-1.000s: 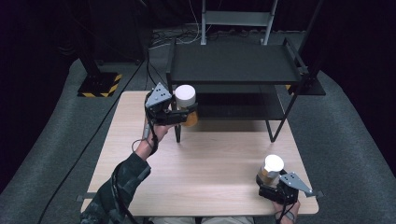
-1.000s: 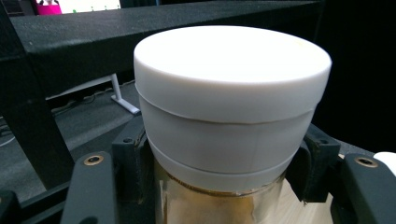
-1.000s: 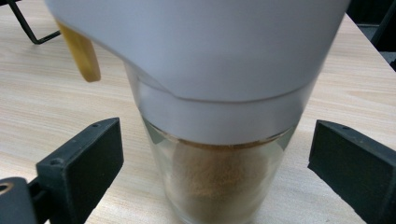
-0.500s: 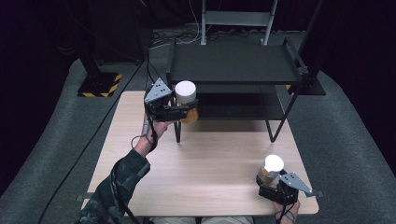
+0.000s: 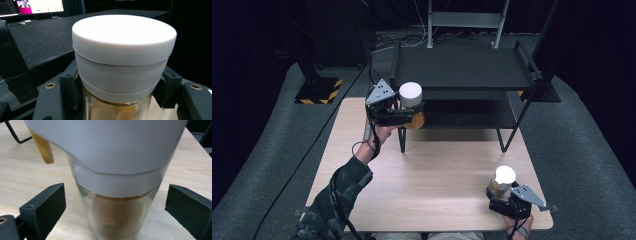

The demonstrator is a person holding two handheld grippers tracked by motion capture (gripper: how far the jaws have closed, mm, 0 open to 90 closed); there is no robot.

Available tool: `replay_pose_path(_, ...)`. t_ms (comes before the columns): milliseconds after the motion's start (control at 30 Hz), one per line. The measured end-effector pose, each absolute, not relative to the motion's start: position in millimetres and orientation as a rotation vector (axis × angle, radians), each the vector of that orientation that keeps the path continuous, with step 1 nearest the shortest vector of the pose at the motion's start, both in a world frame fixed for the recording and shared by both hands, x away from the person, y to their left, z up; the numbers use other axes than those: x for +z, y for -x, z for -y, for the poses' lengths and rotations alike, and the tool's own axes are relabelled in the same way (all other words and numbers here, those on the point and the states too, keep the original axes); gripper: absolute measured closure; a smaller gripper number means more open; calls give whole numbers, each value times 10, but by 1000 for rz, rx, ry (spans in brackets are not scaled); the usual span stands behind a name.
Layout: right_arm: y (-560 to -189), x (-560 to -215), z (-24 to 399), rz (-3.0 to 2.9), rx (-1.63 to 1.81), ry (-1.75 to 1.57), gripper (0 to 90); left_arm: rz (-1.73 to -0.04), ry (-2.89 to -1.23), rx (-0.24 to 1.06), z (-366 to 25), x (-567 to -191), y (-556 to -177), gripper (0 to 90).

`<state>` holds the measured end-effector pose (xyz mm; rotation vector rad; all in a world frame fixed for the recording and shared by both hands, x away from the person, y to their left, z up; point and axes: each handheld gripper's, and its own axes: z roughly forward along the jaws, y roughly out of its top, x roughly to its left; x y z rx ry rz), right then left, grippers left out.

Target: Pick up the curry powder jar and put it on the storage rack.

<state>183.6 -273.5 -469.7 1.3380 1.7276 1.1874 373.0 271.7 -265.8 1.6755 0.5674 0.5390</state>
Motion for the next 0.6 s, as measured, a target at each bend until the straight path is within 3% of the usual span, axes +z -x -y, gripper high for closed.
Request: replay_pose_path(600,-1838,-4696,2736,-1727,1188,-1341,19,-558,-1674,546,-2731,-2518,-3767,350)
